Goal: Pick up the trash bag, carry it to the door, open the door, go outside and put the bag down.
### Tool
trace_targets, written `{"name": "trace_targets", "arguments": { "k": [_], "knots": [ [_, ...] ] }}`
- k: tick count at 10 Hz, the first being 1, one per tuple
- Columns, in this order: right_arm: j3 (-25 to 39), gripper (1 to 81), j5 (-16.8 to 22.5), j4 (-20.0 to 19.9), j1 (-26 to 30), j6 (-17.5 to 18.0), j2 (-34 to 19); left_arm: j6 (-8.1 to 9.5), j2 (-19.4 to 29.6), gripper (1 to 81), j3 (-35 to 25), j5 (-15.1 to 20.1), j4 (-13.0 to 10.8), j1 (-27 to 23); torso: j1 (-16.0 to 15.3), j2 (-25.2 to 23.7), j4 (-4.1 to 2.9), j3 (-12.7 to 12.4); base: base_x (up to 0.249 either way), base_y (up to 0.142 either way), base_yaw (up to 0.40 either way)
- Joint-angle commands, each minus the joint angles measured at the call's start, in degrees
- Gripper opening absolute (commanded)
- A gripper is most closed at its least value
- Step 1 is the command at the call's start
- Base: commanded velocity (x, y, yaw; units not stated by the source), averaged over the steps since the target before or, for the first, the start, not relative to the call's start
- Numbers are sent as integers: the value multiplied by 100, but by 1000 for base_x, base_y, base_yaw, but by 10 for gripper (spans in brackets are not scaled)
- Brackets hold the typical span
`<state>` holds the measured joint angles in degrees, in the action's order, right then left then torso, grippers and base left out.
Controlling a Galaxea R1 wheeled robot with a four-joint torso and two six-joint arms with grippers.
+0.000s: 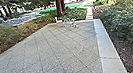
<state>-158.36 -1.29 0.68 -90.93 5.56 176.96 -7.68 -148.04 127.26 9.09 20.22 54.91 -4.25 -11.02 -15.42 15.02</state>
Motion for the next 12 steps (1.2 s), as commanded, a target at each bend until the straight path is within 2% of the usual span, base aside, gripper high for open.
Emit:
{"name": "trace_targets", "arguments": {
  "k": [1, 3, 8, 9, 12],
  "knots": [
    [131, 811, 402, 90, 149, -72, 202, -32, 266, 10, 351, 408, 437, -915, 0, 0, 0, 0, 0, 0, 0],
    [122, 811, 402, 90, 149, -72, 202, -32, 327, 10, 502, 804, 570, -1240, 0, 0, 0, 0, 0, 0, 0],
    [122, 811, 393, 90, 149, -72, 202, -32, 433, 10, 502, 945, 667, -1460, -2, 6, 0, 5, 0, 0, 0],
    [131, 811, 393, 90, 149, -72, 202, -32, 433, 811, 510, 1032, 667, -1460, -2, 6, 0, 5, 0, 0, 0],
    [139, 811, 393, 72, 149, -64, 202, -41, 355, 811, 502, 1059, 606, -1356, -5, 6, 0, 5, 0, 0, 0]
  ]
}}
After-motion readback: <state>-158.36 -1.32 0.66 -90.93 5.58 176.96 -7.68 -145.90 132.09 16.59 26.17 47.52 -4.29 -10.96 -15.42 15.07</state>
